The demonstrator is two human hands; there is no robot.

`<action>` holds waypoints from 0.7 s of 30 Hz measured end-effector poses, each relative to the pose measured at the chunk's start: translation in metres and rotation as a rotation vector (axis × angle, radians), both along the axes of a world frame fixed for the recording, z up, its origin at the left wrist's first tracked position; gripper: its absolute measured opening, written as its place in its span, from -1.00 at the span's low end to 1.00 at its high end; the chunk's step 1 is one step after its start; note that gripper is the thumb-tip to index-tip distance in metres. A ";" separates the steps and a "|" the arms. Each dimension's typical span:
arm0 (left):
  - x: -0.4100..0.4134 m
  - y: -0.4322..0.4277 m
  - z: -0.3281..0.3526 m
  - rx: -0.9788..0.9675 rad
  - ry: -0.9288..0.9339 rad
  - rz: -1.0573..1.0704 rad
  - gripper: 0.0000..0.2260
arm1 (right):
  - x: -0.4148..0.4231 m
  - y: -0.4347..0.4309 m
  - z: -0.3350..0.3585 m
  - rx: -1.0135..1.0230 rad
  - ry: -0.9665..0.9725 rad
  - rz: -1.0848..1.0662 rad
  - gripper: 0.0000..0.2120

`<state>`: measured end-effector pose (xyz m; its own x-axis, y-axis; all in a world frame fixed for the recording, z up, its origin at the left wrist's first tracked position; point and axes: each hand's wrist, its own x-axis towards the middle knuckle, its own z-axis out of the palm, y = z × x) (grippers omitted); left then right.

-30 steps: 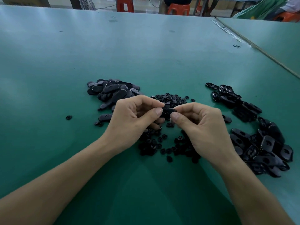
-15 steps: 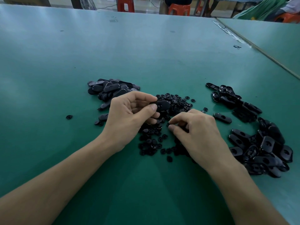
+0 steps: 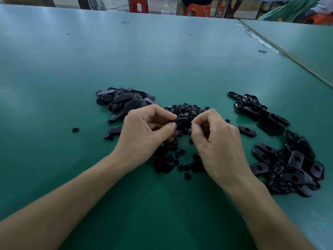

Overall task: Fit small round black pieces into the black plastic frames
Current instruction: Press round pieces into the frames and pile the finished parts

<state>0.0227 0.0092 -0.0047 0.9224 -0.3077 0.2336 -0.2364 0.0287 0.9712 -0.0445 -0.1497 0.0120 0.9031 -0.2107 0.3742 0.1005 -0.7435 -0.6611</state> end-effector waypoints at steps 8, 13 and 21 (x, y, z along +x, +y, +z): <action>-0.005 -0.002 0.002 0.069 -0.090 -0.011 -0.91 | -0.002 0.005 0.000 0.114 -0.087 0.061 -0.85; -0.005 -0.002 0.003 0.063 -0.090 -0.020 -0.89 | -0.002 0.009 -0.002 0.240 -0.101 0.052 -0.83; -0.006 -0.002 0.003 0.079 -0.095 -0.031 -0.88 | 0.000 0.008 -0.002 0.251 -0.049 0.074 -0.80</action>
<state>0.0168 0.0070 -0.0015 0.8871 -0.3563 0.2936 -0.3279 -0.0387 0.9439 -0.0444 -0.1415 0.0099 0.9014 -0.2367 0.3626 0.1851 -0.5464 -0.8168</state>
